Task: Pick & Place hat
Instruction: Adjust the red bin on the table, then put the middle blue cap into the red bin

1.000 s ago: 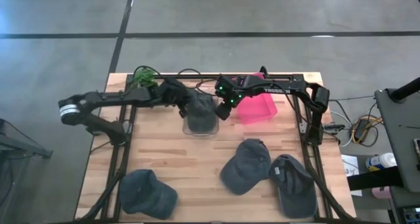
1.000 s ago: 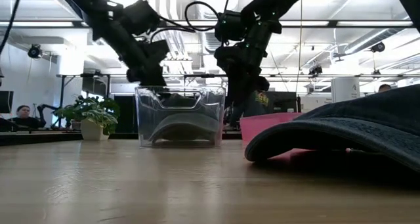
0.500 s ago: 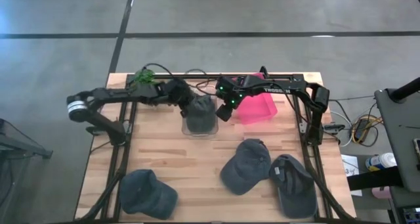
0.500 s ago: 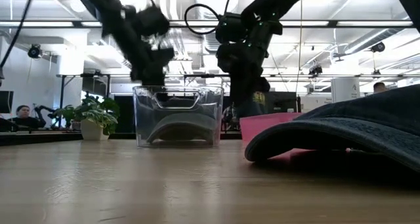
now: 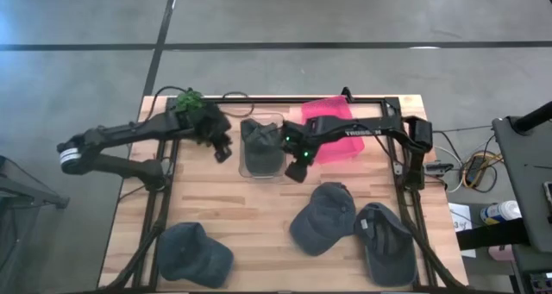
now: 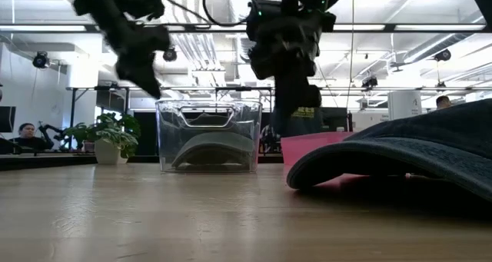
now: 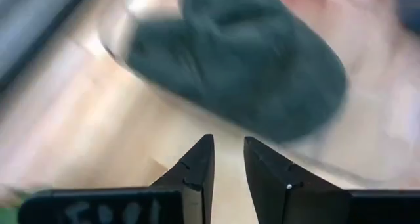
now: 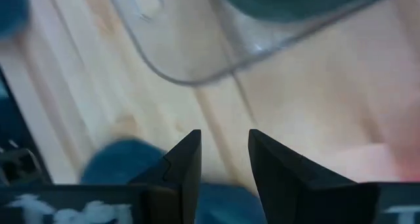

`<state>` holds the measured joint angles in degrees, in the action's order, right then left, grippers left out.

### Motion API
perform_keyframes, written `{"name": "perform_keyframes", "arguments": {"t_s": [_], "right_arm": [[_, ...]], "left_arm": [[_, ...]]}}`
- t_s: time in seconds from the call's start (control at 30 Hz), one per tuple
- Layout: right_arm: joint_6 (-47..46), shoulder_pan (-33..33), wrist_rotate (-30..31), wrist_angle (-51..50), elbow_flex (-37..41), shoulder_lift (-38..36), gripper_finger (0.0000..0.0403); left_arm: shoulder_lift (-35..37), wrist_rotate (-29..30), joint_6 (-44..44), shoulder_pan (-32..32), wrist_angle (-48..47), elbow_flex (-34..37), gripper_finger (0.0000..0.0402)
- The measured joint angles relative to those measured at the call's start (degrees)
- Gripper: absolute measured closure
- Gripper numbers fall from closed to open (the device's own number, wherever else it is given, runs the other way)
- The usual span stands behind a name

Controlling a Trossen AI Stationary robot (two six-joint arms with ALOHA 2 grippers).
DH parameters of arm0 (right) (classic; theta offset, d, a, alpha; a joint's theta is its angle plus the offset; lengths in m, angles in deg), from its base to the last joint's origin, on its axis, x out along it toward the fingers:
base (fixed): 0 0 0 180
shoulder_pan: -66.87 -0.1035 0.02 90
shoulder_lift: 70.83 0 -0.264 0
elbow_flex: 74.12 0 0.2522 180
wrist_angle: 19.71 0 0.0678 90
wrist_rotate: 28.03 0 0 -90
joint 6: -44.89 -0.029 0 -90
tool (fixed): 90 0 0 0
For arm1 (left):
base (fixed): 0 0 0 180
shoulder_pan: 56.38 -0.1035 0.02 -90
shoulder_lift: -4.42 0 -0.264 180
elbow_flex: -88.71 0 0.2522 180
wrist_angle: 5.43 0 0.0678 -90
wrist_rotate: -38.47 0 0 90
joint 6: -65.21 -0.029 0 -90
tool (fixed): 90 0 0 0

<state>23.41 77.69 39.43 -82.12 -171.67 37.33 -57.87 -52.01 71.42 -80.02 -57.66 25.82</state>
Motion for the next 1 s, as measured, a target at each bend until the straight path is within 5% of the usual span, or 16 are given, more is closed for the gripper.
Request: {"name": "perform_keyframes", "arguments": {"t_s": [0.2,0.5,0.67,1.0], "right_arm": [[-12.0,-4.1,-0.1,11.0,0.6,0.7,0.0280],[-22.4,-5.2,1.4,21.7,0.7,5.4,0.0280],[-23.9,-5.0,11.0,20.8,0.7,5.0,0.0280],[-25.6,-10.4,12.0,5.0,-0.3,-1.0,0.0280]], "left_arm": [[3.3,-2.1,2.9,5.1,2.8,8.8,0.0323],[-0.6,0.8,3.2,6.6,22.2,18.6,0.0323],[-1.5,5.0,0.9,6.5,23.1,17.9,0.0323],[4.9,4.9,1.6,9.4,10.3,15.2,0.0323]]}}
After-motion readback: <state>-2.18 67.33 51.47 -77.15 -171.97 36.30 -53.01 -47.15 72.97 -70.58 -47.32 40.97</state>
